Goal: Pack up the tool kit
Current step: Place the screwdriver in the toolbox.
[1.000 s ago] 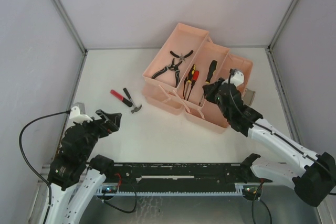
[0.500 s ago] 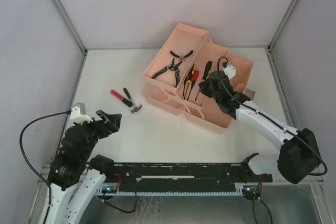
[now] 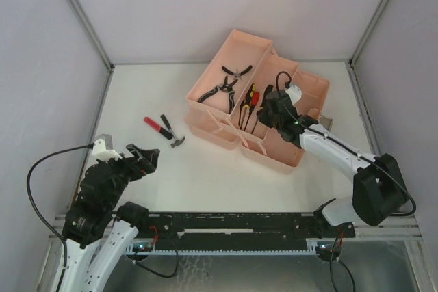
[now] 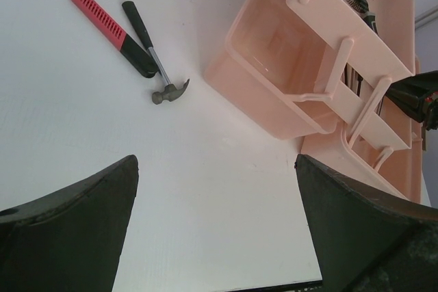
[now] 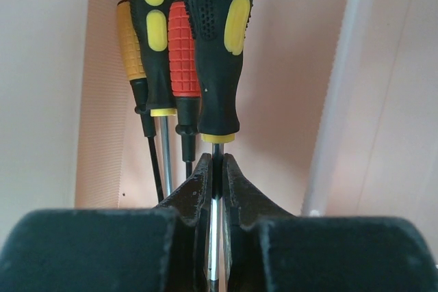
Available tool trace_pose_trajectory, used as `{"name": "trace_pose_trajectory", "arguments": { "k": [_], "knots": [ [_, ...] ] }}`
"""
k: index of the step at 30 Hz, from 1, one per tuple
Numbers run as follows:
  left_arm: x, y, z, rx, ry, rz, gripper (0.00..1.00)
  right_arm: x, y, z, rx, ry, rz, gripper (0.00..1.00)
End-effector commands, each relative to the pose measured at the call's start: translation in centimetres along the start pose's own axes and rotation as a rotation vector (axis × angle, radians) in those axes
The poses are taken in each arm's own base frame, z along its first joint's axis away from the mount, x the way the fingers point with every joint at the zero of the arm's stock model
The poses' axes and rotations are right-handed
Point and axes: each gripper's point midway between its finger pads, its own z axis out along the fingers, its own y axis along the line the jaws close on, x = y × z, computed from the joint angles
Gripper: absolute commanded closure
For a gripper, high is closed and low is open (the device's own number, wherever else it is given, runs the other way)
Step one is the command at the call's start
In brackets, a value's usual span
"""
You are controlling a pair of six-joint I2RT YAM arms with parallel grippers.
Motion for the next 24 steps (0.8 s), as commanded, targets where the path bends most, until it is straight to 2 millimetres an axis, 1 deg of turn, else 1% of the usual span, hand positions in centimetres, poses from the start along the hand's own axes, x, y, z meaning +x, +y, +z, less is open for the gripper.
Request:
{"name": "trace_pose_trajectory", "arguments": {
  "k": [1,5,8,10,12,14,15,18,21,23,24],
  "knots": [
    [-1.4,-0.9,-0.6,0.029,-0.029,0.024,0.0,-1.8,2.4,-0.3,-0.051,-0.011,0.016,1.0],
    [-1.4,-1.1,-0.6,0.037,-0.022,0.029,0.0,-1.6,2.4,-0.4,-0.052,-0.003,0.026,1.0],
    [-1.3,-1.1,-0.6,0.034,-0.021,0.032,0.0,-2.0,2.2,-0.6,-0.04,-0.018,0.041,0.96],
    [-1.3,-1.0,-0.6,0.033,-0.02,0.031,0.0,-2.1,2.3,-0.8,-0.045,-0.02,0.045,0.9],
    [-1.3,-1.0,-0.5,0.033,-0.02,0.026,0.0,-2.2,2.5,-1.1,-0.057,-0.016,0.048,0.81],
    [-1.2,-1.1,-0.4,0.035,-0.016,0.024,0.0,-1.9,2.9,-1.7,-0.089,0.017,0.043,0.77],
    [-1.2,-1.2,-0.4,0.038,-0.012,0.021,0.0,-1.8,3.1,-2.1,-0.112,0.043,0.048,0.77],
    [-0.9,-1.3,-0.1,0.036,0.007,0.016,0.0,-2.7,3.8,-4.2,-0.173,0.047,0.059,0.76],
    [-0.5,-1.1,0.2,0.024,0.022,0.013,0.0,-4.1,4.3,-6.7,-0.226,0.003,0.053,0.76],
    [-0.3,-0.9,0.4,0.013,0.028,0.009,0.0,-4.4,4.3,-8.3,-0.269,-0.021,0.052,0.76],
    [-0.3,-0.8,0.5,0.005,0.03,0.003,0.0,-4.2,4.6,-9.2,-0.315,-0.02,0.043,0.76]
  ]
}}
